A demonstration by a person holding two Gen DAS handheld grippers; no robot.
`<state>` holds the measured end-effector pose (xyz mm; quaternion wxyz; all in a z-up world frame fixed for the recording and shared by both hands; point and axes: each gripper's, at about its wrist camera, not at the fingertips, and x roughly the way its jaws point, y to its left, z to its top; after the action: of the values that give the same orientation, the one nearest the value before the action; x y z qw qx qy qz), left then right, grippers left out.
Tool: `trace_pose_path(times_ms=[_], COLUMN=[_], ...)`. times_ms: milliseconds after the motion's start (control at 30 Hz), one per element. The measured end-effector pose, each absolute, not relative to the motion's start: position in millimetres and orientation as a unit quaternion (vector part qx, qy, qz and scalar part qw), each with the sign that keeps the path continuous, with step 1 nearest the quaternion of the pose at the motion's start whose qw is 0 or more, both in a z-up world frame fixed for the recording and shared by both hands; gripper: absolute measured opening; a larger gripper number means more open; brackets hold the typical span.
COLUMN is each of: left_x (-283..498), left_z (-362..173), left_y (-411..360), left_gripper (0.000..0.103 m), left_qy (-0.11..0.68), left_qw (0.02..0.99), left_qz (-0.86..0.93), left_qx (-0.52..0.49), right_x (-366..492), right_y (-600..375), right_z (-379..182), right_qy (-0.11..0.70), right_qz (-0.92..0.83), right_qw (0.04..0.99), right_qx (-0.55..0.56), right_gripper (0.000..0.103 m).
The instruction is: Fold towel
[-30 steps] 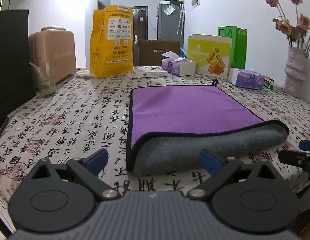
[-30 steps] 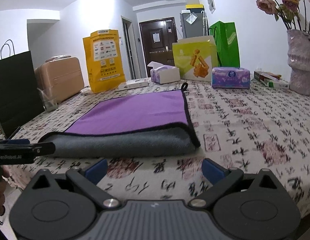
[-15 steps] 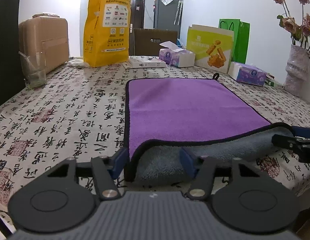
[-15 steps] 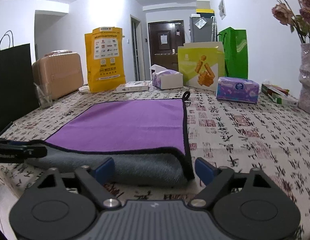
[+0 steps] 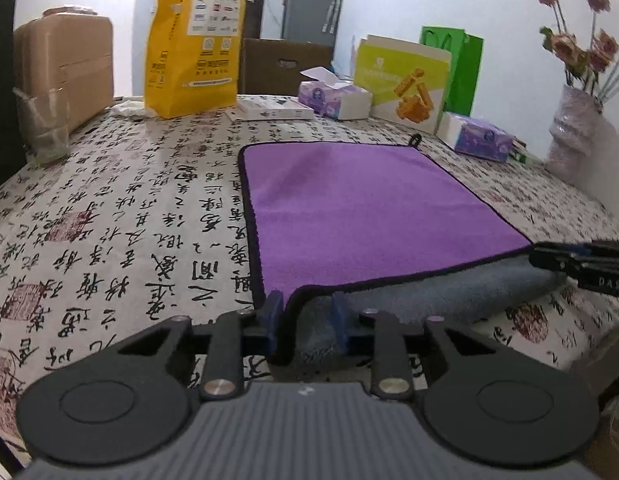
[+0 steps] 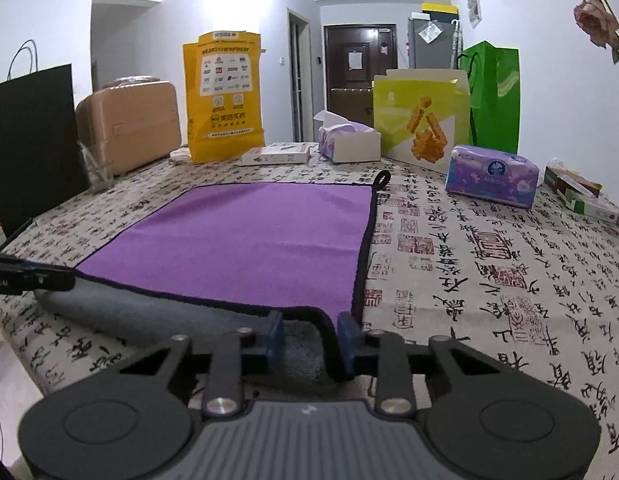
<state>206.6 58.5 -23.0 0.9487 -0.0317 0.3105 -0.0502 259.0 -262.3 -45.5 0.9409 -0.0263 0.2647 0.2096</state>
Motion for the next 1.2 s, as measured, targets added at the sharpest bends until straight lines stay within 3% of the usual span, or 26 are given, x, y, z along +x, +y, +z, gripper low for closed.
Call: trace_pose_path(times_ms=[100,200,233,267,300,1200], left_x=[206.5,203.9,202.9,201.4,199.8,235.7], left_z=[-22.4,-23.4,-23.5,-23.2,-22.9,9.6], left_y=[58.7,56.7,55.4,53.3,51.7,54.0], left_gripper=[0.028,0.011,0.006,0.006,0.006,0.006], left_qy=[0.313,0.306,0.304,0.301,0.298,0.262], left_qw=[0.947,0.950,0.951,0.952,0.952,0.963], left_qz=[-0.060,-0.060,-0.062,-0.064,-0.064,-0.052], left_qx=[-0.025,-0.014,-0.009,-0.002,0.003,0.041], right_x=[259.2,260.1,260.8,260.8,261.0,294.0], right_y=[-261.8,-261.6,-261.3,-260.7,-260.1,-246.8], right_z=[-45.4,-44.8,-44.0,-42.9,-41.9,-15.2], right_qy=[0.271,0.274,0.275,0.275,0.275,0.233], right_qz=[0.216,0.222,0.223,0.224,0.224,0.217], right_qw=[0.937,0.935,0.934,0.934,0.934,0.944], right_qx=[-0.037,-0.045,-0.048,-0.050,-0.051,-0.090], right_gripper=[0.028,0.027,0.021,0.008,0.005,0.005])
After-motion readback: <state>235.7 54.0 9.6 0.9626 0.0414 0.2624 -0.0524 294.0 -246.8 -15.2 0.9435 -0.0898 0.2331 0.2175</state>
